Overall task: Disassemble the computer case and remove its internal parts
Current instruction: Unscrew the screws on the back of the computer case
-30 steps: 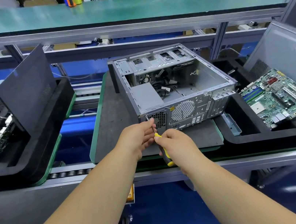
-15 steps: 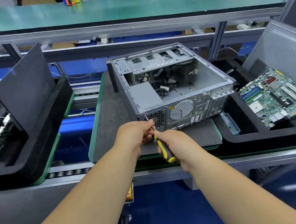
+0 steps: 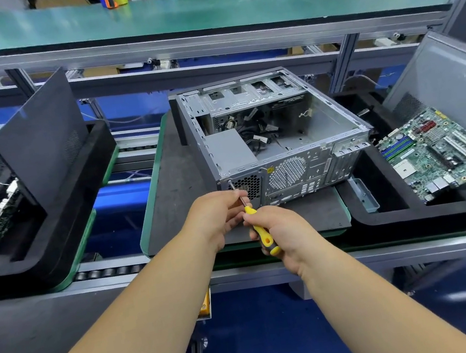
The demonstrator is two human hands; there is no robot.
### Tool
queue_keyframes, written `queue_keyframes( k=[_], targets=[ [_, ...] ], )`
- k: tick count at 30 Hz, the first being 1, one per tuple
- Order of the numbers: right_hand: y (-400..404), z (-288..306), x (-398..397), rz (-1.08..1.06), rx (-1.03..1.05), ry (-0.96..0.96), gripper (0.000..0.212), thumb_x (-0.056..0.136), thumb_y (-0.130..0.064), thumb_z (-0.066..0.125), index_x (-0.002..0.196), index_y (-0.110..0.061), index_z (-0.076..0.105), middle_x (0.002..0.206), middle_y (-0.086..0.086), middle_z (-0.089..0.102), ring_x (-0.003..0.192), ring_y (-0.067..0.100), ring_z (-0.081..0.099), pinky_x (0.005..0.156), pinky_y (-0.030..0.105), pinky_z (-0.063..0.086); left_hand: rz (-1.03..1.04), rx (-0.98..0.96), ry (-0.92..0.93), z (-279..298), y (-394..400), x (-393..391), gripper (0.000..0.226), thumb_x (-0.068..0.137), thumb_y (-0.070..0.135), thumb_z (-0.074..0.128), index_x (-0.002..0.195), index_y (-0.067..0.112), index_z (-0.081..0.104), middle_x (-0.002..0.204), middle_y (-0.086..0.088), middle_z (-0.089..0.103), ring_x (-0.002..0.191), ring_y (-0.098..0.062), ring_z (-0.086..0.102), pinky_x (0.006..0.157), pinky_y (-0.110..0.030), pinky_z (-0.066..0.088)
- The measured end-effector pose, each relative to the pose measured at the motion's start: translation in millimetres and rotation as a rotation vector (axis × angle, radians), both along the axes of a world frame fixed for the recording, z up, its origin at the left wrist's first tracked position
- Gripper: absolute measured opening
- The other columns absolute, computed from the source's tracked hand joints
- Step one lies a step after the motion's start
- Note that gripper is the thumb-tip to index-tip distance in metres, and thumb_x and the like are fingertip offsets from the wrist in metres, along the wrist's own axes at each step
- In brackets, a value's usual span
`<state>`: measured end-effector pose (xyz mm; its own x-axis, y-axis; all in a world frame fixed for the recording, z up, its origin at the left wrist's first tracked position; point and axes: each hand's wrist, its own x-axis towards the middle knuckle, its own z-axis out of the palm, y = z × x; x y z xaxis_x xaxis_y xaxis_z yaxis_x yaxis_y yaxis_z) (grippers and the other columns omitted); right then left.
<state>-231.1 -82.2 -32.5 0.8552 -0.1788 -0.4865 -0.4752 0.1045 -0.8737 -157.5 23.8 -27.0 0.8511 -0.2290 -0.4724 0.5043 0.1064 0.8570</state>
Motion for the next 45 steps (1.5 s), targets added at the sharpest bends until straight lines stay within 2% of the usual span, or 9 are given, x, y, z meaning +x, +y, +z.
queue_keyframes(
  k=[7,11,15,23,25,27,30,40,45],
  targets=[
    [7.7,-1.4,-0.7,0.008,-0.254,-0.066,0.014,0.088,-0.031,0.064,0.081,-0.021,0.058,0.066,-0.002,0.062,0.062,0.013,0.052,0.054,0.027,0.038,0.036,0.016,-0.023,-9.4,2.1,0.8,0.017,0.085,0.020,0.074,0.086,0.004,0.068,0.066,-0.004,0.068,0.057,-0.013,0.062,0.057,-0.022,0.053],
    [9.7,-0.3,-0.8,0.022,-0.028,0.003,0.027,0.095,-0.042,0.057,0.084,-0.019,0.067,0.064,-0.001,0.061,0.060,0.012,0.052,0.059,0.030,0.037,0.032,-0.002,-0.059,-8.7,4.1,0.2,0.015,0.087,0.015,0.072,0.081,0.002,0.067,0.063,-0.007,0.063,0.050,-0.014,0.056,0.051,-0.023,0.048],
    [5.5,-0.3,-2.4,-0.012,0.307,0.062,0.047,0.104,-0.041,0.037,0.087,-0.010,0.069,0.061,0.005,0.057,0.045,0.012,0.045,0.047,0.026,0.034,0.049,0.020,-0.044,-10.3,3.5,1.9,0.017,0.087,0.016,0.072,0.080,0.001,0.067,0.059,-0.006,0.060,0.047,-0.013,0.052,0.047,-0.022,0.046],
    [11.7,0.4,-3.5,-0.127,0.471,0.074,0.029,0.104,-0.031,0.044,0.090,-0.012,0.060,0.059,0.003,0.053,0.044,0.012,0.044,0.045,0.024,0.035,0.087,-0.222,0.146,-14.9,1.6,1.1,0.021,0.093,0.024,0.062,0.086,0.005,0.070,0.072,-0.005,0.071,0.060,-0.014,0.066,0.048,-0.022,0.050],
    [12.7,-1.2,-3.9,-0.143,0.508,0.079,0.028,0.103,-0.031,0.045,0.090,-0.011,0.061,0.059,0.003,0.052,0.045,0.013,0.044,0.046,0.025,0.036,0.104,-0.352,0.209,-17.2,4.2,3.2,0.026,0.096,0.022,0.052,0.095,0.003,0.070,0.089,-0.009,0.075,0.076,-0.019,0.073,0.067,-0.029,0.059],
    [13.4,-2.3,-4.4,-0.158,0.561,0.089,0.028,0.102,-0.033,0.047,0.095,-0.010,0.061,0.059,0.003,0.051,0.048,0.013,0.044,0.047,0.025,0.039,0.099,-0.433,0.230,-18.2,6.8,4.6,0.028,0.096,0.016,0.046,0.104,0.003,0.069,0.103,-0.015,0.074,0.091,-0.023,0.073,0.094,-0.036,0.053],
    [16.5,-3.4,-6.0,-0.197,0.641,0.105,0.029,0.100,-0.035,0.052,0.100,-0.008,0.063,0.060,0.003,0.051,0.049,0.012,0.046,0.042,0.022,0.041,0.091,-0.494,0.256,-15.8,7.7,5.0,0.031,0.096,0.013,0.042,0.110,0.001,0.067,0.109,-0.018,0.072,0.102,-0.026,0.070,0.104,-0.037,0.046],
    [23.6,-4.0,-3.0,-0.250,0.583,0.107,0.017,0.095,-0.029,0.060,0.089,-0.013,0.059,0.055,-0.001,0.046,0.040,0.009,0.037,0.034,0.019,0.029,0.104,-0.535,0.291,-6.1,7.3,5.6,0.034,0.097,0.014,0.039,0.108,-0.002,0.067,0.105,-0.015,0.073,0.095,-0.022,0.070,0.079,-0.030,0.054],
    [17.6,1.3,-1.6,-0.149,0.697,0.164,0.039,0.096,-0.042,0.049,0.081,-0.009,0.064,0.065,0.005,0.052,0.043,0.011,0.036,0.037,0.020,0.028,0.112,-0.523,0.295,-6.2,7.5,5.5,0.034,0.096,0.017,0.043,0.111,-0.002,0.067,0.109,-0.016,0.072,0.097,-0.023,0.072,0.073,-0.028,0.059]
  ],
)
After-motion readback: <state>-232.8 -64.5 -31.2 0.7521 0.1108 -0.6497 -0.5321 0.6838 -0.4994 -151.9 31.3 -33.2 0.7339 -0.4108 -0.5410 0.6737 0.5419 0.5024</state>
